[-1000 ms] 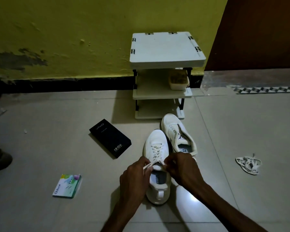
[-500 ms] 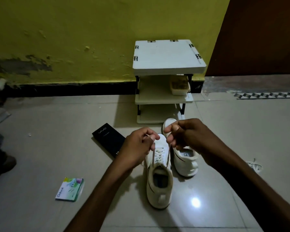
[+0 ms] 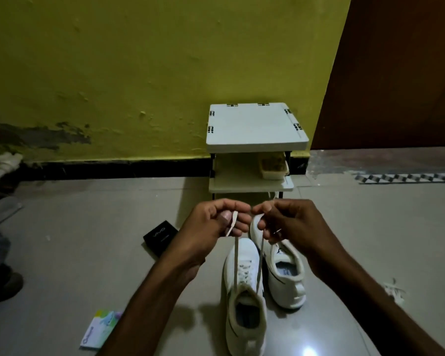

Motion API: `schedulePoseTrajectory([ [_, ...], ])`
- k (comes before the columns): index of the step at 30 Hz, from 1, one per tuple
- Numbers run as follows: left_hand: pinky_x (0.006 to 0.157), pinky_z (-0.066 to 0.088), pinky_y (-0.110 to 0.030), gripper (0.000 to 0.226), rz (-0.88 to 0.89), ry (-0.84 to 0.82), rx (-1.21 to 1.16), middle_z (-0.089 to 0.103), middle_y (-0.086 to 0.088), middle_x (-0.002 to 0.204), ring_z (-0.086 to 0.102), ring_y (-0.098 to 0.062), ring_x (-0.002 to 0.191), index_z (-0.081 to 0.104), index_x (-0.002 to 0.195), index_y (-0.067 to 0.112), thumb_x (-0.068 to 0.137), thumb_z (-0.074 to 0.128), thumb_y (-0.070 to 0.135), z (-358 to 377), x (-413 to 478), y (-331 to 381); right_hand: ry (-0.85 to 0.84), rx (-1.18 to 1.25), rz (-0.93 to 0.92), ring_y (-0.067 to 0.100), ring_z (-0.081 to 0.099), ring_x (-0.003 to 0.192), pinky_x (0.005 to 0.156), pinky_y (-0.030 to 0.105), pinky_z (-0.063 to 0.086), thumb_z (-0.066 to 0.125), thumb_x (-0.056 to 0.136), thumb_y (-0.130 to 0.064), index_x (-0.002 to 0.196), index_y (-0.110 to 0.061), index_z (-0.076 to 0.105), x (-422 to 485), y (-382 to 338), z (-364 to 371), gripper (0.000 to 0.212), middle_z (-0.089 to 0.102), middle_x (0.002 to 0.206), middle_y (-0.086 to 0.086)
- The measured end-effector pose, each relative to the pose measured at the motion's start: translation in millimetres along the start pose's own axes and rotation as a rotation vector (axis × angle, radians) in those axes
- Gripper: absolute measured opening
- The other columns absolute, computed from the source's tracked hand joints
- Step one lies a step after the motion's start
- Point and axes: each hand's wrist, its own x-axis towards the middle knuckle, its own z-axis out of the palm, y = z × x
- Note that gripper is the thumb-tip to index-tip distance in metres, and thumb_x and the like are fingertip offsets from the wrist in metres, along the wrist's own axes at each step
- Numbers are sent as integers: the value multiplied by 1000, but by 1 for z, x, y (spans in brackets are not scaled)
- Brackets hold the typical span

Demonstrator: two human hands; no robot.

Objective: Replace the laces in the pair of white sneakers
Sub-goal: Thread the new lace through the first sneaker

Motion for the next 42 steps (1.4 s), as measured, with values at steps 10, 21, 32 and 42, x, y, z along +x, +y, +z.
schedulePoseTrajectory([
  [10,59,42,-5,26,134,193,315,65,6,78,57,3,66,72,83,22,97,52,30,8,1,1,245,-240,-261,-3,66,71,62,10,49,76,79,-25,79,-31,76,4,0,8,6,72,74,-21],
  [21,71,51,-12,11,213,304,67,73,12,89,67,1,86,73,96,22,87,67,21,22,-1,-5,298,-103,-290,6,68,80,68,29,56,73,81,-34,87,-29,78,2,0,17,9,73,80,-14],
  [32,71,51,-13,9,194,337,241,72,11,86,65,2,81,74,95,24,90,67,28,16,8,-36,218,-171,-154,1,61,53,54,13,46,71,86,-29,76,-20,76,4,25,16,13,69,61,-6],
  [42,87,54,-39,37,-281,218,510,67,6,89,68,-20,89,53,125,19,91,63,25,8,7,-138,-70,-636,195,12,63,77,60,6,43,59,82,2,116,-13,62,-14,128,22,37,68,97,1],
])
